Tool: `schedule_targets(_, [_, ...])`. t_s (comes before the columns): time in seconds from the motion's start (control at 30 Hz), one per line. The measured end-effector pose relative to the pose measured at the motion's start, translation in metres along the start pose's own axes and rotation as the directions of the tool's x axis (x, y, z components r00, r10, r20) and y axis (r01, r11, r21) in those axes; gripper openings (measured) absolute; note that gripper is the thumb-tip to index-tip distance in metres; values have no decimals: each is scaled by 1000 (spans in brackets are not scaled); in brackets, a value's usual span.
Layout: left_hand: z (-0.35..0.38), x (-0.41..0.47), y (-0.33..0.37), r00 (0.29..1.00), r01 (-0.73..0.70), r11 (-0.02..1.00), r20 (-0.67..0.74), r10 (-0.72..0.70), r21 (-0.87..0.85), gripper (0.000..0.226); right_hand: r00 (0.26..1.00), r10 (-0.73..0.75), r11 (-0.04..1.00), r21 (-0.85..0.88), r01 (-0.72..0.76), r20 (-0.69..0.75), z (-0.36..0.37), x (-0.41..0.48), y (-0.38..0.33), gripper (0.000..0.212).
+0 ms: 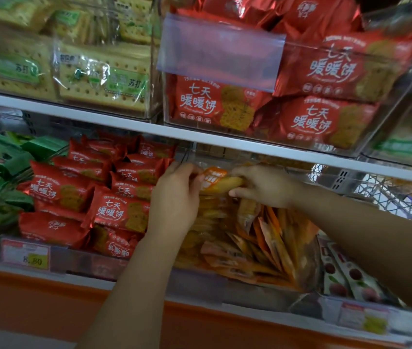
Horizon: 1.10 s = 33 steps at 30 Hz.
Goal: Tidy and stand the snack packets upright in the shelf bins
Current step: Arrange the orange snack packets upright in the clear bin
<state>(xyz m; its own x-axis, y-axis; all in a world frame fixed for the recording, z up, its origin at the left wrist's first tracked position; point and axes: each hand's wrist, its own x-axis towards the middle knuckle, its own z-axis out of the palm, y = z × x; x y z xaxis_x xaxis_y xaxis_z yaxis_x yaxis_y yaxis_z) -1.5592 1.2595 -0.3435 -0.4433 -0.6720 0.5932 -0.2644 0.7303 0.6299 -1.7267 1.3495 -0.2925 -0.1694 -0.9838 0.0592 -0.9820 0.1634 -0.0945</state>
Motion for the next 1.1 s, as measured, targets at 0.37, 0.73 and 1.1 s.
schedule_targets(0.37, [-40,-12,-8,968,71,992,247,-42,-109,25,961,231,920,357,-165,-151,5,-27,4,23])
schedule_targets(0.73, [-77,-35,-10,688,-429,871,711,143,239,19,966,-98,995,-9,98,-240,14,-52,-22,23])
schedule_targets(1.1, [-46,13,-23,839,-365,887,513,181,284,19,966,126,976,-148,-162,-227,-3,-16,-20,34])
